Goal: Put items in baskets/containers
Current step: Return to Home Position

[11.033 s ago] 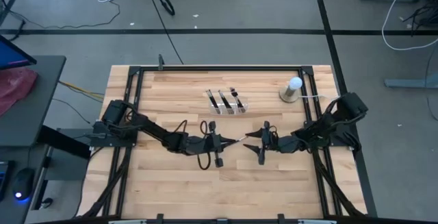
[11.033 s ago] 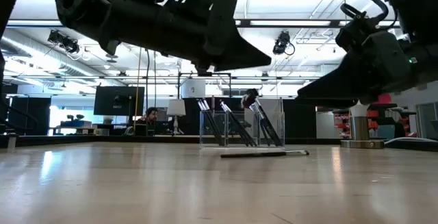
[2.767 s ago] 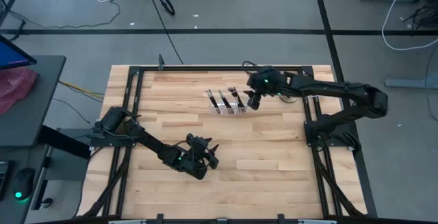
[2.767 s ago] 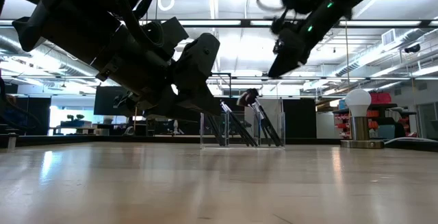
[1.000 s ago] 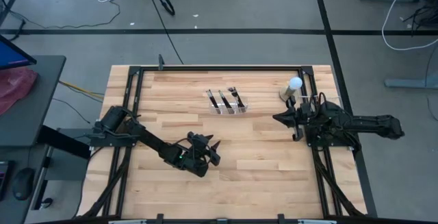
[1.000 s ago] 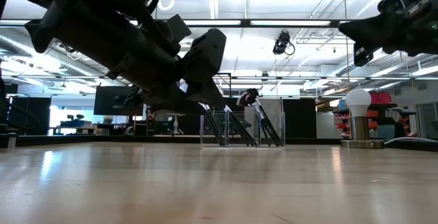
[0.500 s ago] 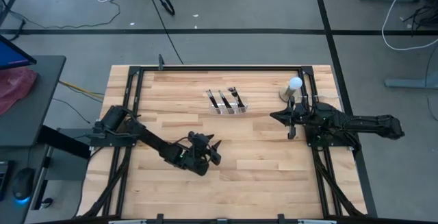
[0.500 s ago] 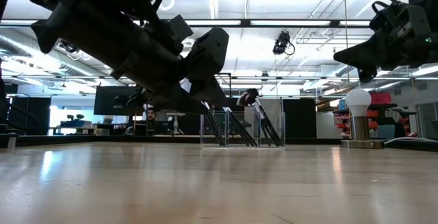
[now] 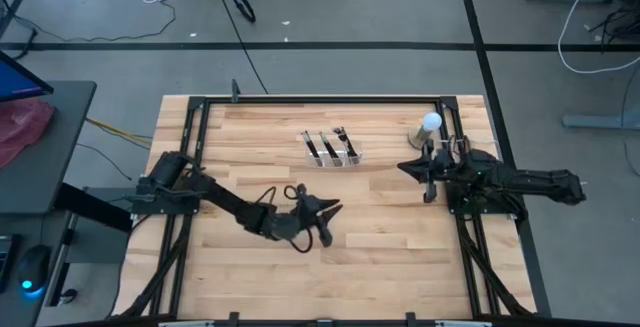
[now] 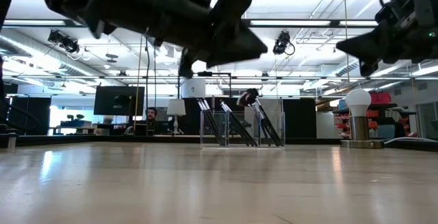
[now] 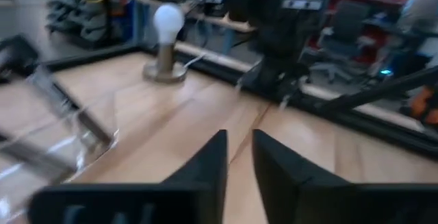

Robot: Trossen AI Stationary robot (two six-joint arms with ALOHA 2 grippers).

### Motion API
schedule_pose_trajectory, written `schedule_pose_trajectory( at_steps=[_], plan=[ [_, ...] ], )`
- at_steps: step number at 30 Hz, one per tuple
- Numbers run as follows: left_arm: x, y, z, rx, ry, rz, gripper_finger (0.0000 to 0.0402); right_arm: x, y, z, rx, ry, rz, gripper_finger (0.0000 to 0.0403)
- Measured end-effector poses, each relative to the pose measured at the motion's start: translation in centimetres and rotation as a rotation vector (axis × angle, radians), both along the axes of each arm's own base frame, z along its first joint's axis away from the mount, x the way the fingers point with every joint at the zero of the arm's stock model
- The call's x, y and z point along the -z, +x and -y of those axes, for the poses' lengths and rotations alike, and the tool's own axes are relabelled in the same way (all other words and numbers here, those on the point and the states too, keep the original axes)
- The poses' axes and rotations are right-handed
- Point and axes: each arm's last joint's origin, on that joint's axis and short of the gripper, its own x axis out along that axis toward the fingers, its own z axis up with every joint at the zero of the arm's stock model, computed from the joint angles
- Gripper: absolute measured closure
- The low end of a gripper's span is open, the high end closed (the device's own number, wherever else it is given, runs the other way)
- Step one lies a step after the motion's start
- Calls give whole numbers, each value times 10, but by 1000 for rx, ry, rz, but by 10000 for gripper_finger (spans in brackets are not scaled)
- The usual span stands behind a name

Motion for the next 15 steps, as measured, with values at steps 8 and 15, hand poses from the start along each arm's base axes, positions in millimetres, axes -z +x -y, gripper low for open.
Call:
schedule_pose_trajectory(
  at_steps=[8,15],
  plan=[
    [-21,8,-23,75,65,85,394,-11,-6,-1,-4,-11,124,389],
    [-34,-23,-69,118,78,91,397,-11,-6,-2,-14,-10,125,389]
  ],
)
